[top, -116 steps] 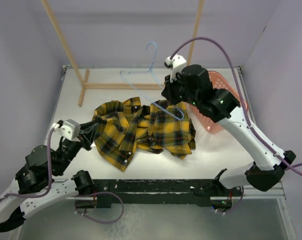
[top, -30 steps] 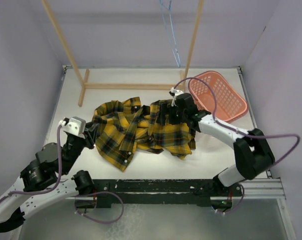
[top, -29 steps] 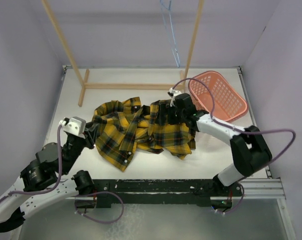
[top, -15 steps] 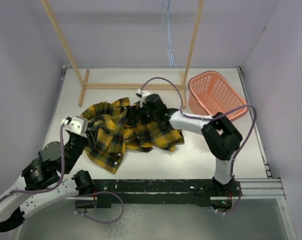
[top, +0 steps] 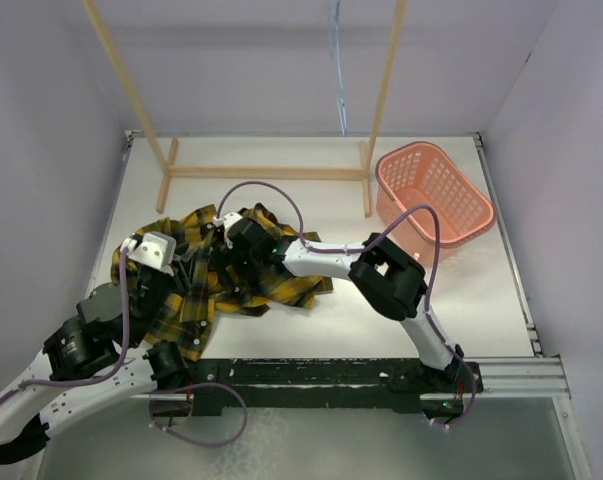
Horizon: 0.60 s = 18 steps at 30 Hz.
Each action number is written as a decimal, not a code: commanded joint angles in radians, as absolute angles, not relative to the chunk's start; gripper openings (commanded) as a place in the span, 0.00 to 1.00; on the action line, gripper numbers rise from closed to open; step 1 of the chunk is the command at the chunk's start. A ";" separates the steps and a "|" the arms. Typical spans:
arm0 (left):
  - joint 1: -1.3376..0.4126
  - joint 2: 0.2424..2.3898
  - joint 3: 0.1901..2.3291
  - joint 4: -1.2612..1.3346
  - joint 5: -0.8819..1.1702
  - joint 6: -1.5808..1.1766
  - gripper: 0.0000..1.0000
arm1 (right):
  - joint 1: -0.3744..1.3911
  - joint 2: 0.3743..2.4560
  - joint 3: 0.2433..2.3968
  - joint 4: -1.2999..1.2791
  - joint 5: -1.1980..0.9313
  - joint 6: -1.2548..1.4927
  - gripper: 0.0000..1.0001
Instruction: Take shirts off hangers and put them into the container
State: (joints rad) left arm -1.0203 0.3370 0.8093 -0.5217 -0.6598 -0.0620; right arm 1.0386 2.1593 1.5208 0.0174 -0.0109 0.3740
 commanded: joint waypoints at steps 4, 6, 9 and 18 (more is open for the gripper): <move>-1.013 0.326 0.819 -0.509 -0.677 -0.069 0.31 | 1.058 2.270 1.611 -0.181 0.089 0.401 0.87; -1.012 0.323 0.818 -0.509 -0.679 -0.068 0.31 | 1.046 2.274 1.615 -0.211 0.081 0.417 0.59; -1.014 0.321 0.818 -0.509 -0.679 -0.065 0.31 | 1.028 2.217 1.512 -0.144 0.090 0.454 0.00; -1.011 0.311 0.818 -0.508 -0.675 -0.065 0.31 | 0.991 1.654 1.074 -0.050 0.243 0.530 0.00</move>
State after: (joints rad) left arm -1.0164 0.3244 0.8093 -0.5278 -0.6670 -0.0608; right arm 1.0199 1.9358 1.2049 0.0189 0.1417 0.4721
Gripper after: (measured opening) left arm 0.311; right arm 0.028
